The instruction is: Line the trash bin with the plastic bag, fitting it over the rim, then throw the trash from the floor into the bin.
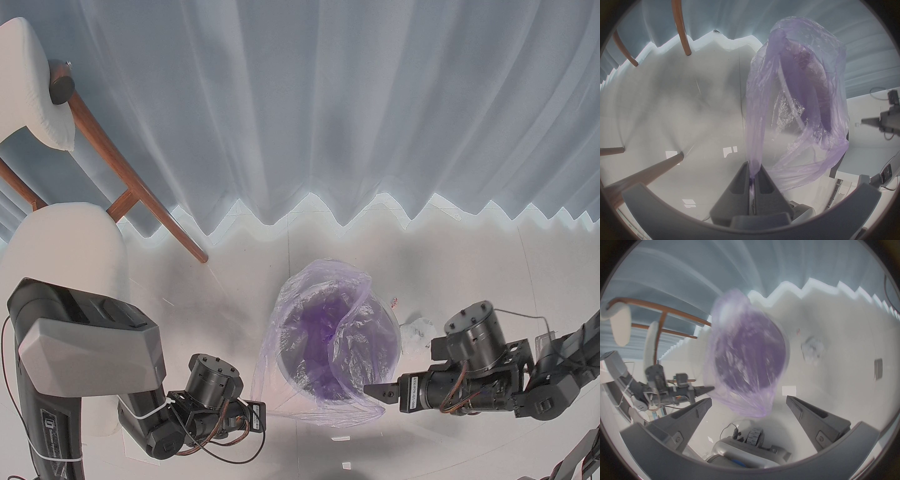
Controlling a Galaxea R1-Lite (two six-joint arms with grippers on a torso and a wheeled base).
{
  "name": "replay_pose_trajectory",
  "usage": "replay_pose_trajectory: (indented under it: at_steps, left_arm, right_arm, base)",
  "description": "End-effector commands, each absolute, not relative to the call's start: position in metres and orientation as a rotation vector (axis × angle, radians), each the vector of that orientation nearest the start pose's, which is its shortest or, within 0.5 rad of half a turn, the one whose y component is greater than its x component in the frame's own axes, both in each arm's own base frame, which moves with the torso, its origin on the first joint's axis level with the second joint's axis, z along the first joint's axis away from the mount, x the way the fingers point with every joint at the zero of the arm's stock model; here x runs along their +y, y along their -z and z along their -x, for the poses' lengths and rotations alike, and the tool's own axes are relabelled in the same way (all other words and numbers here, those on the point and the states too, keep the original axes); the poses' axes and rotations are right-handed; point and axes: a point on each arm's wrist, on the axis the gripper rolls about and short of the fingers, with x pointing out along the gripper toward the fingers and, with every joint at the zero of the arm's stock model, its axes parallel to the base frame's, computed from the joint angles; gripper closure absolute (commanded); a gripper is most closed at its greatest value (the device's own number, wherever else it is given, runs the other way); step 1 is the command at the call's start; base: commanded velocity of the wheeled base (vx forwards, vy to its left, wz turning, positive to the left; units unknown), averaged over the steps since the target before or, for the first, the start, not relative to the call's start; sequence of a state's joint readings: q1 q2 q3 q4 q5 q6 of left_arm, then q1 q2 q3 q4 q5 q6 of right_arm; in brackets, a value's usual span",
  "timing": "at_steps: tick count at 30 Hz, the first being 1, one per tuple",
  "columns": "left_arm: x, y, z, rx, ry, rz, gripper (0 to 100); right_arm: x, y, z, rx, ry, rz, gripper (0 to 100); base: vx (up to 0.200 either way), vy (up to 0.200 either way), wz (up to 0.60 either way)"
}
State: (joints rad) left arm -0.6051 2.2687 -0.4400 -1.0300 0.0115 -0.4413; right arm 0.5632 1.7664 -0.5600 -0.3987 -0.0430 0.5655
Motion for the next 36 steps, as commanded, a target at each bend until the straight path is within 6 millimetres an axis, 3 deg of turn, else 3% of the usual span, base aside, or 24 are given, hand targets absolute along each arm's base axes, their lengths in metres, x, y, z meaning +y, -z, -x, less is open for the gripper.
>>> replay_pose_trajectory:
  at_steps: [1, 12, 19, 30, 31, 36]
  left_arm:
    - [-0.167, 0.033, -0.234, 0.886, 0.385, 0.147, 100]
    - [-0.169, 0.031, -0.233, 0.862, 0.369, 0.139, 100]
    - [-0.168, 0.031, -0.233, 0.863, 0.363, 0.14, 100]
    - [-0.169, 0.03, -0.233, 0.855, 0.369, 0.142, 100]
    - [-0.169, 0.03, -0.233, 0.855, 0.369, 0.142, 100]
    - [-0.169, 0.029, -0.234, 0.849, 0.369, 0.146, 100]
  right_arm:
    - [0.142, -0.12, -0.222, 0.748, -0.357, -0.192, 0]
    - [0.186, -0.067, -0.273, 0.791, -0.366, 0.11, 0]
    - [0.208, -0.044, -0.301, 0.777, -0.294, 0.16, 0]
    - [0.213, -0.013, -0.324, 0.766, -0.165, 0.251, 0]
    - [0.211, -0.013, -0.327, 0.753, -0.15, 0.249, 100]
    - [0.209, -0.025, -0.336, 0.671, -0.152, 0.221, 100]
  base:
    - [0.0, 0.0, 0.0]
    - [0.0, 0.0, 0.0]
    - [0.0, 0.0, 0.0]
    - [0.0, 0.0, 0.0]
    - [0.0, 0.0, 0.0]
    - [0.0, 0.0, 0.0]
